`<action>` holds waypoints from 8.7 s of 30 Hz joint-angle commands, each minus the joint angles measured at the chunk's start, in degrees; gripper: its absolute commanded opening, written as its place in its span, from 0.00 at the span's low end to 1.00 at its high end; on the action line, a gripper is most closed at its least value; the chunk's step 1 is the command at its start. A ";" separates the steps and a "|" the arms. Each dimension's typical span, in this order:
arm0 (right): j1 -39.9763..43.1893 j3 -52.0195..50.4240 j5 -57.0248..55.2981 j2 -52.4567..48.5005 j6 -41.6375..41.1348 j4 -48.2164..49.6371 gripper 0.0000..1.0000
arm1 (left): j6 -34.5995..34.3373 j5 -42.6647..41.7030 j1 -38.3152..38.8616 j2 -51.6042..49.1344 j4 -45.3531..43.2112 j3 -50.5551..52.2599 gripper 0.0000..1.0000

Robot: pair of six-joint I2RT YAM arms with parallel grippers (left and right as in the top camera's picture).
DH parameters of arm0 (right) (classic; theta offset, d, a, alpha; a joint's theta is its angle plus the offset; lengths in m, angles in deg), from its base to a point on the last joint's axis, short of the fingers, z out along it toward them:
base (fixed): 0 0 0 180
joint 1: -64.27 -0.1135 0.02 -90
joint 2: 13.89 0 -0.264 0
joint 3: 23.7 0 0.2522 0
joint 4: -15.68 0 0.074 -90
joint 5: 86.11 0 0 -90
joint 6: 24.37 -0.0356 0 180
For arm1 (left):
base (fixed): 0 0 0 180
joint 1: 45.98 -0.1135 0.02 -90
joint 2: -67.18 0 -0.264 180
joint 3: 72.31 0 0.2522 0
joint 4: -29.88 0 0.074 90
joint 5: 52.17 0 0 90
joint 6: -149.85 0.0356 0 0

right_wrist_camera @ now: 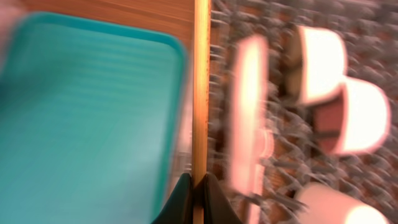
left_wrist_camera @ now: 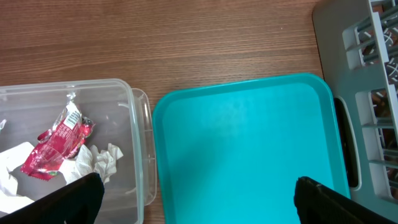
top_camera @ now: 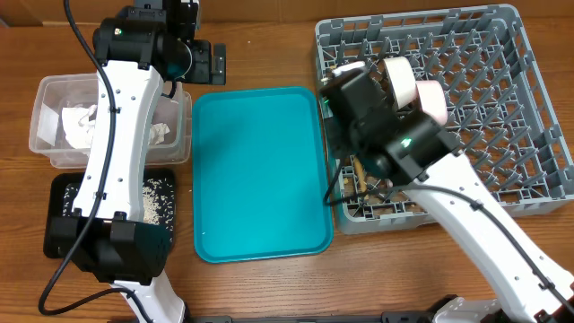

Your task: Sort waste into correct bins and load items into the dishwasher

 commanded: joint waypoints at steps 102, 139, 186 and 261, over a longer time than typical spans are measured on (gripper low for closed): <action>20.13 -12.85 22.84 26.29 7.39 13.64 1.00 | -0.96 0.35 0.11 -0.39 -0.04 0.15 1.00; 27.32 -80.61 31.04 87.69 7.39 62.60 1.00 | -0.96 0.37 0.13 -0.39 -0.04 0.15 1.00; 31.45 -91.08 23.74 87.76 13.86 60.94 1.00 | -0.96 0.37 0.11 -0.39 -0.04 0.15 1.00; 32.50 -91.06 23.74 87.73 13.88 60.94 1.00 | 0.11 1.66 10.19 58.60 -2.91 30.58 1.00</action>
